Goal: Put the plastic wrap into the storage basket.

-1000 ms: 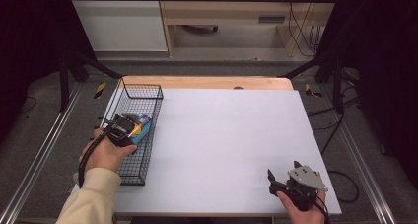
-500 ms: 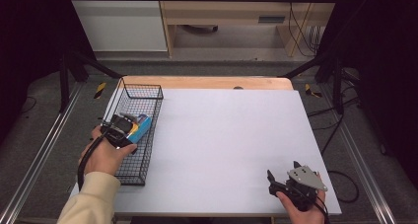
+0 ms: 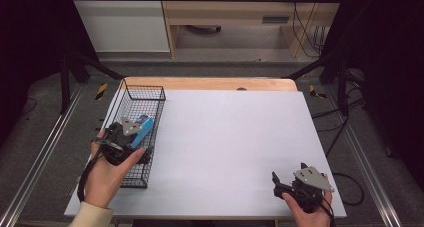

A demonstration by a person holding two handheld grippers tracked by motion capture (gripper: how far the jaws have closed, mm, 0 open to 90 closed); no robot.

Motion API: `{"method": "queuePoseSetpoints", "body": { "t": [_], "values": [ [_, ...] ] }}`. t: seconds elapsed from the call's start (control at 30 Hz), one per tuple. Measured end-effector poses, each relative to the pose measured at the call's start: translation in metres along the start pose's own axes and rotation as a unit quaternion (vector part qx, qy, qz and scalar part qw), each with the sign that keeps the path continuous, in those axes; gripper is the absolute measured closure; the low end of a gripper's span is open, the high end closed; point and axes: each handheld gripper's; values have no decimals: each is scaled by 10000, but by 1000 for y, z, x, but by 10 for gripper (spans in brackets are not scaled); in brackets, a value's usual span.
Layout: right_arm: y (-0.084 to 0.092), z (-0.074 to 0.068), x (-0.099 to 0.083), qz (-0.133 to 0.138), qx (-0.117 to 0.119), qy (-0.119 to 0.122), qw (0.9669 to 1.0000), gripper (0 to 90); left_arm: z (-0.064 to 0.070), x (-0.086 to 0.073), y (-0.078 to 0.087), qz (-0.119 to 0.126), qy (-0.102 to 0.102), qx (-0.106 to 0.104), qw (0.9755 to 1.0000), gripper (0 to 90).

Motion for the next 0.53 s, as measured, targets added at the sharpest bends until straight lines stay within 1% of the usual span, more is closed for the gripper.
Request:
{"method": "queuePoseSetpoints", "body": {
  "t": [0.03,0.07,0.1,0.17,0.2,0.23,0.27,0.3,0.33,0.37,0.4,0.43,0.47,0.5,0.53],
  "values": [
    [-1,0,0,-28,9,-16,10000,57,6,0,-1,110,-72,-72,9999,71],
    [-1,1,-1,-33,20,-50,10000,54,12,-1,-2,223,-98,-153,9996,67],
    [-2,2,-1,-33,43,-101,9999,47,17,-1,-4,337,-52,-271,9990,64],
    [-4,3,-2,-27,81,-192,9998,42,28,-3,-11,626,46,-468,9969,64],
    [-4,4,-3,-22,98,-208,9997,41,35,-5,-17,771,51,-575,9953,64],
    [-5,5,-4,-26,107,-257,9996,42,39,-6,-20,850,80,-672,9941,64],
    [-5,5,-4,-17,114,-279,9995,41,44,-8,-25,991,109,-817,9917,64],
    [-5,6,-4,3,113,-263,9996,41,49,-11,-30,1167,153,-972,9883,64],
    [-4,6,-4,23,107,-259,9996,40,55,-15,-35,1379,245,-1098,9840,65],
    [-4,7,-3,62,126,-261,9996,39,60,-18,-39,1531,282,-1266,9797,66],
    [-3,7,-3,93,128,-268,9995,37,65,-22,-44,1649,341,-1498,9743,68],
    [-3,7,-3,138,120,-291,9994,38,68,-24,-48,1714,344,-1605,9714,67],
    [-3,7,-3,148,136,-312,9993,38,72,-27,-51,1810,300,-1694,9683,67],
    [-4,7,-3,140,160,-378,9991,39,76,-30,-54,1875,233,-1737,9665,66],
    [-4,8,-3,142,157,-415,9989,44,80,-33,-57,1864,176,-1794,9658,66]
  ]
}}
Point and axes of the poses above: each handheld gripper's, and its own axes: y roughly backward along the jaws, x roughly out of its top, z roughly to its right, and after that the axes turned 9 degrees about z, right-handed
